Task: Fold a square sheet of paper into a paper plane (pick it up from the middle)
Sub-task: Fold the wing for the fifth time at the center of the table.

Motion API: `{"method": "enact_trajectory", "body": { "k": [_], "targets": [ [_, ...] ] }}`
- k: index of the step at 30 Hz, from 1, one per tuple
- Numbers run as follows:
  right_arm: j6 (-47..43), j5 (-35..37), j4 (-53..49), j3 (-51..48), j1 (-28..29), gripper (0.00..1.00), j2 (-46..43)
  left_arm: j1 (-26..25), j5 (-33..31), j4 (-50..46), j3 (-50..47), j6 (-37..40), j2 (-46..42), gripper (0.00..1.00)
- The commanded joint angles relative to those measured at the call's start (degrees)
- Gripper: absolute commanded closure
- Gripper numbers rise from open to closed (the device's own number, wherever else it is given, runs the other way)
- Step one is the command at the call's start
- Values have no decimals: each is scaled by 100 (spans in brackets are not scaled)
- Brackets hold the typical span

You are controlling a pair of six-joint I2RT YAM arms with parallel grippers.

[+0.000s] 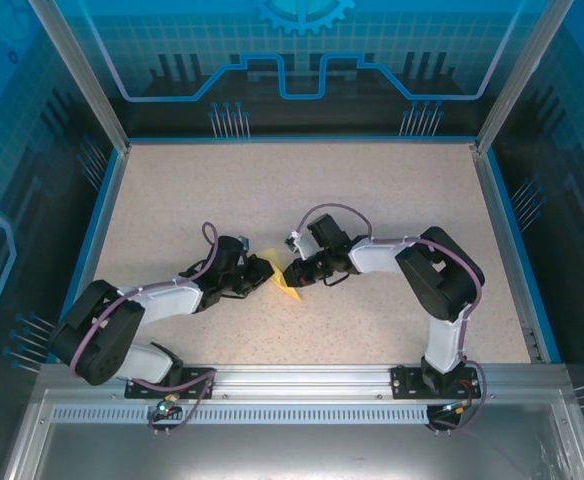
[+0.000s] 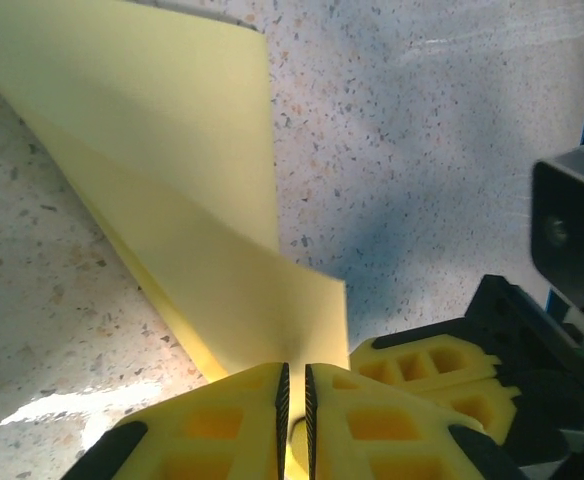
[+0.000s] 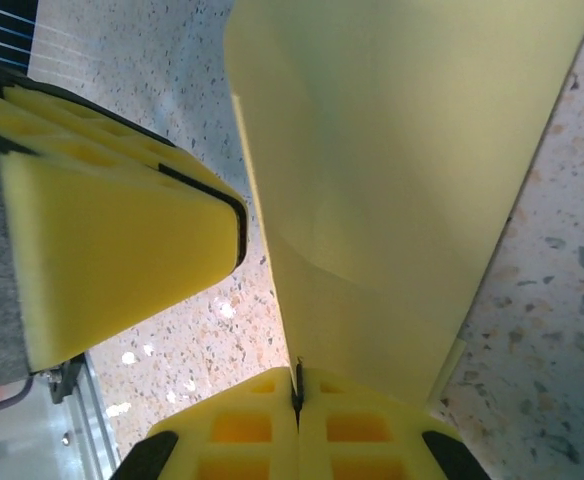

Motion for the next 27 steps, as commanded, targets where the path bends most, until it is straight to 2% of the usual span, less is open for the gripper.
{"method": "enact_trajectory", "body": {
  "k": [1, 15, 27],
  "targets": [
    [371, -327, 225, -110, -93, 98, 151, -17, 147, 300, -63, -21, 160, 85],
    [871, -421, 495, -275, -219, 98, 409, -37, 245, 575, -90, -30, 470, 86],
    [1419, -677, 1245, -501, -378, 98, 347, -110, 244, 723, -169, -28, 494, 87]
  ]
}}
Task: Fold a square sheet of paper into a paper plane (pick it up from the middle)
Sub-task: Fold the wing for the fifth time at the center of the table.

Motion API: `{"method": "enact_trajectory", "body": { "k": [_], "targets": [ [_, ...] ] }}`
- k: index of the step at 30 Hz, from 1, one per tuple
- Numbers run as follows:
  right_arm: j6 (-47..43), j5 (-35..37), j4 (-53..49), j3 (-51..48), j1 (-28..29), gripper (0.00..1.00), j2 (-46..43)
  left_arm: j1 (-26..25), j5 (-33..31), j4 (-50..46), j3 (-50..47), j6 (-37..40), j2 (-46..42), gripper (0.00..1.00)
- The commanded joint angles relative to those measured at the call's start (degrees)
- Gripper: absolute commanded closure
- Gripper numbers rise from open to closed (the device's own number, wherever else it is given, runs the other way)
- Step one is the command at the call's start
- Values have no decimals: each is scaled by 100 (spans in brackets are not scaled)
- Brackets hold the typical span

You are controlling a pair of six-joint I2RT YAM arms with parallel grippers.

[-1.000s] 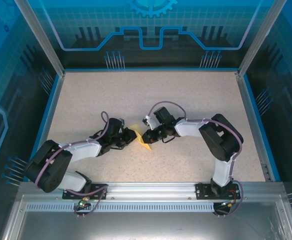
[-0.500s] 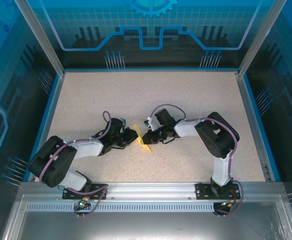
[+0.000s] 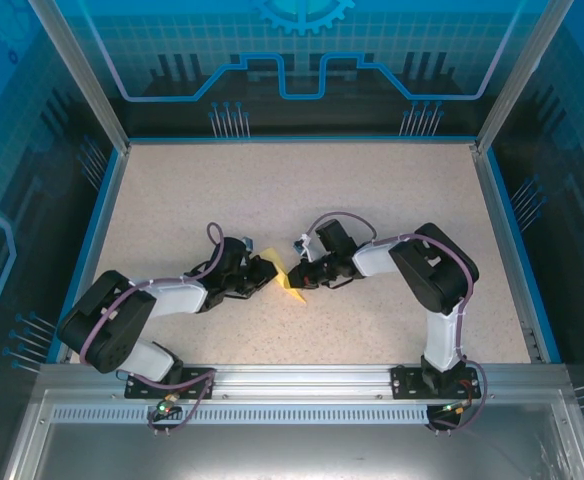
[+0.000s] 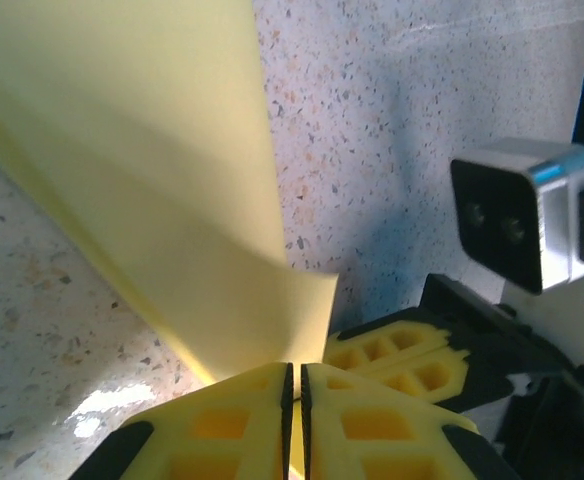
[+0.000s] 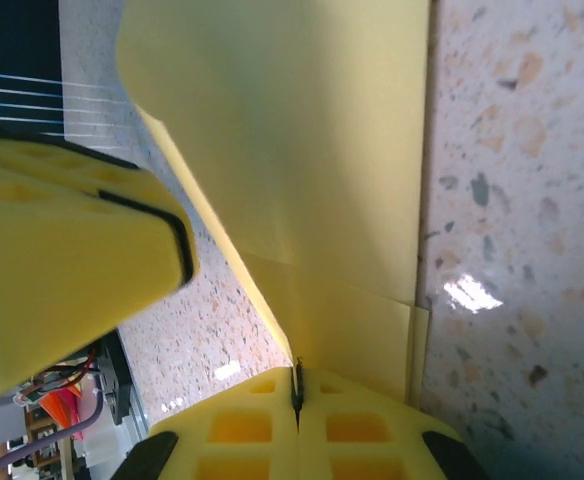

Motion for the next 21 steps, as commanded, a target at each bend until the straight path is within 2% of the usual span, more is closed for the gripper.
{"method": "enact_trajectory", "body": {
  "k": [1, 6, 21],
  "targets": [
    [289, -229, 355, -217, -127, 98, 64, -52, 99, 181, -88, 10, 101, 87],
    [505, -320, 621, -334, -177, 98, 91, -101, 148, 361, -33, 4, 289, 87],
    [448, -285, 467, -374, -209, 95, 132, -131, 90, 508, 122, 14, 726, 88]
  ]
}}
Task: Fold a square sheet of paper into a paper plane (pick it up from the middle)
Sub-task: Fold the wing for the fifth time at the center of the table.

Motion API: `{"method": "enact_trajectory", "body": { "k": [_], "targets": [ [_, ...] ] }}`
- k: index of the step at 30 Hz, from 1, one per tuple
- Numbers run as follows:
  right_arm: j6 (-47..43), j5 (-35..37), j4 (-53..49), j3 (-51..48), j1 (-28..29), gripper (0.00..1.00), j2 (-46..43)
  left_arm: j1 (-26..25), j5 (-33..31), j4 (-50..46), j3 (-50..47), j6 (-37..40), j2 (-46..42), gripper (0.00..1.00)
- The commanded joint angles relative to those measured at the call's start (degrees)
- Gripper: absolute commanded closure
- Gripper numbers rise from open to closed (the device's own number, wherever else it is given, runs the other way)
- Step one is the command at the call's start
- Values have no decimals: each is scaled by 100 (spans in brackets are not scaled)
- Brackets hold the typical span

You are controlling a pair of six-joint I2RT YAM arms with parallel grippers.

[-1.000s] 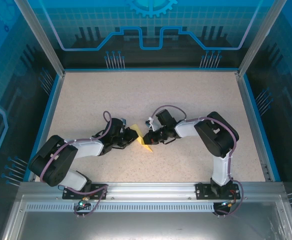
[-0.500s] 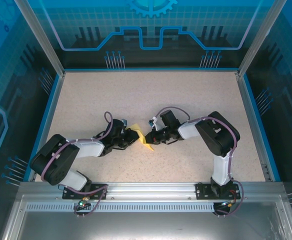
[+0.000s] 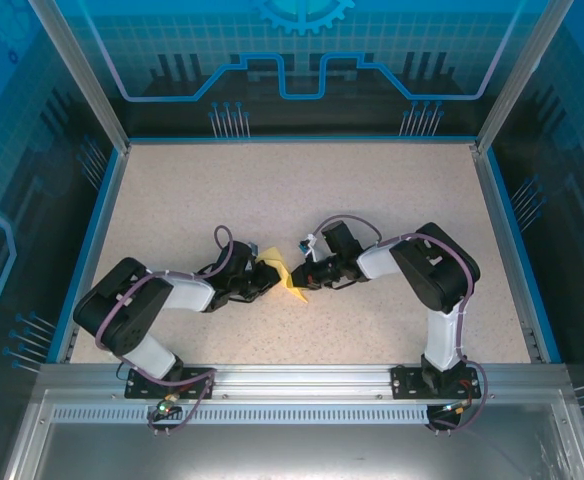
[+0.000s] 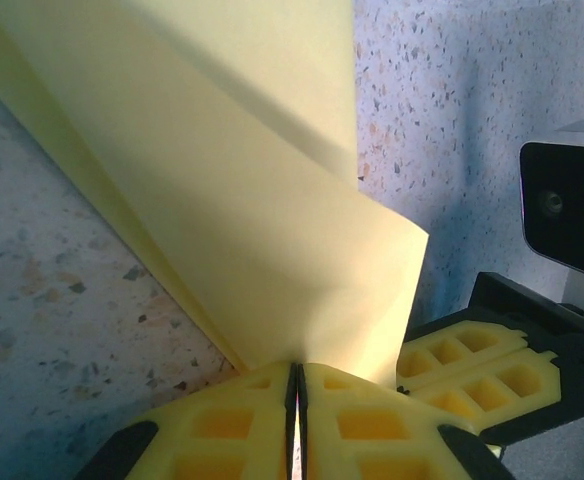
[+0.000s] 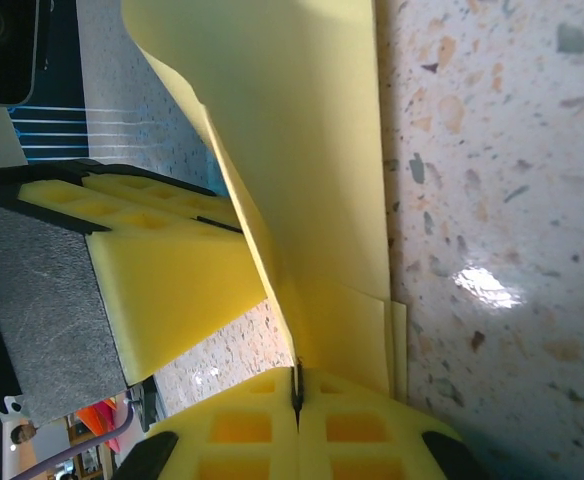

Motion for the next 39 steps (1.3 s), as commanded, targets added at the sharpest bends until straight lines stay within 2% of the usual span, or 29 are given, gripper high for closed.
{"method": "enact_trajectory", "body": {
  "k": [1, 11, 26, 39],
  "targets": [
    [-88, -77, -78, -57, -80, 94, 102, -39, -15, 90, 126, 16, 67, 88],
    [-789, 213, -1136, 181, -69, 81, -171, -41, -108, -210, 227, 78, 58, 88],
    [-2306, 942, -2502, 482, 256, 74, -597, -41, -147, -635, 480, 69, 206, 90],
    [-2868, 1900, -3068, 789, 554, 67, -728, -40, -158, -863, 662, 1, 355, 90]
  ]
}}
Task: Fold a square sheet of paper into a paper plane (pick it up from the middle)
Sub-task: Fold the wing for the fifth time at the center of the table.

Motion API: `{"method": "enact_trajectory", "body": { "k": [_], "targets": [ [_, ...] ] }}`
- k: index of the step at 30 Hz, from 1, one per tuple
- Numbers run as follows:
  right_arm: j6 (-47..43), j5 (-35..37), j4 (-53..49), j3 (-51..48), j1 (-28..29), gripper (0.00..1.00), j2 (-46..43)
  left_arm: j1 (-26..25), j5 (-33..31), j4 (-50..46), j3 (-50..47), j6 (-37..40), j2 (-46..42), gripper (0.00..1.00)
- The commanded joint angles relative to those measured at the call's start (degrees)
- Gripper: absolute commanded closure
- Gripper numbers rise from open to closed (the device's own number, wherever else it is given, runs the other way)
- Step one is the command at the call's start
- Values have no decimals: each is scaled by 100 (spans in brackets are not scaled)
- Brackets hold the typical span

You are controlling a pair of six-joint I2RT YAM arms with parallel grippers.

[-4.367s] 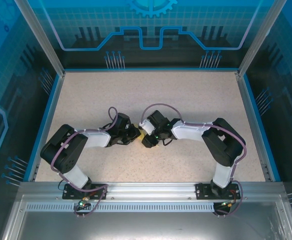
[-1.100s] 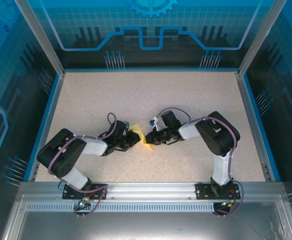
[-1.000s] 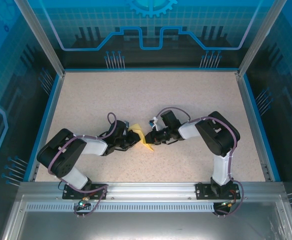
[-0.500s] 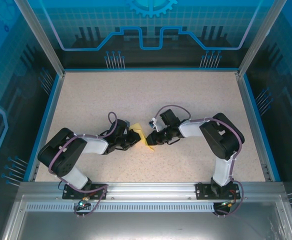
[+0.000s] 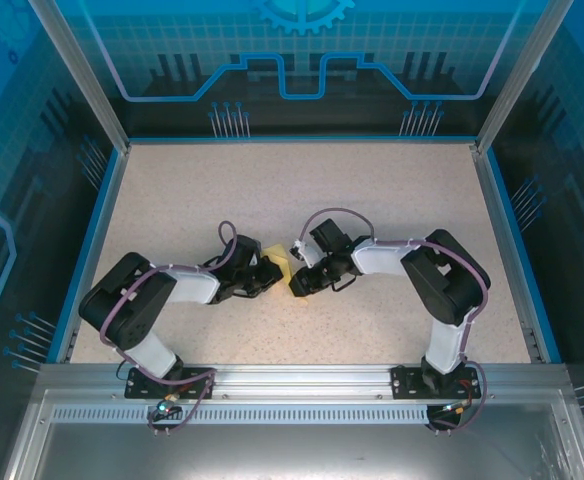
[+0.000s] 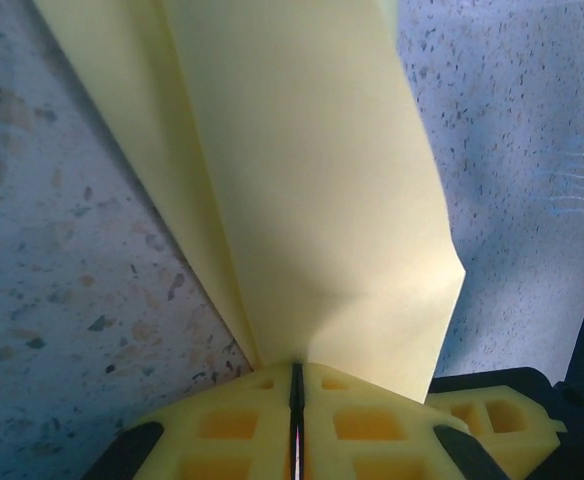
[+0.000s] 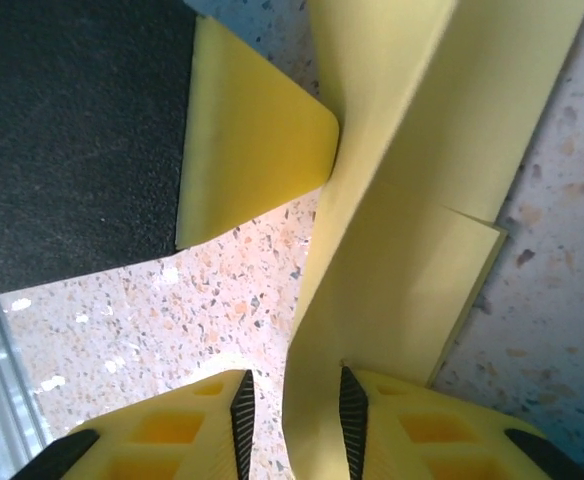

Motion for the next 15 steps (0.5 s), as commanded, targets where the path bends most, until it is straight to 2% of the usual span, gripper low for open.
{"method": "enact_trajectory", "body": {
  "k": [1, 9, 15],
  "targets": [
    [-263, 554, -493, 125, 129, 67, -164, -33, -117, -297, 168, 6, 143, 90],
    [-390, 1112, -695, 279, 320, 67, -102, -32, -128, -414, 265, -2, 206, 90],
    [-397, 1275, -714, 342, 382, 73, -97, -24, -138, -483, 310, 7, 221, 90]
  ]
}}
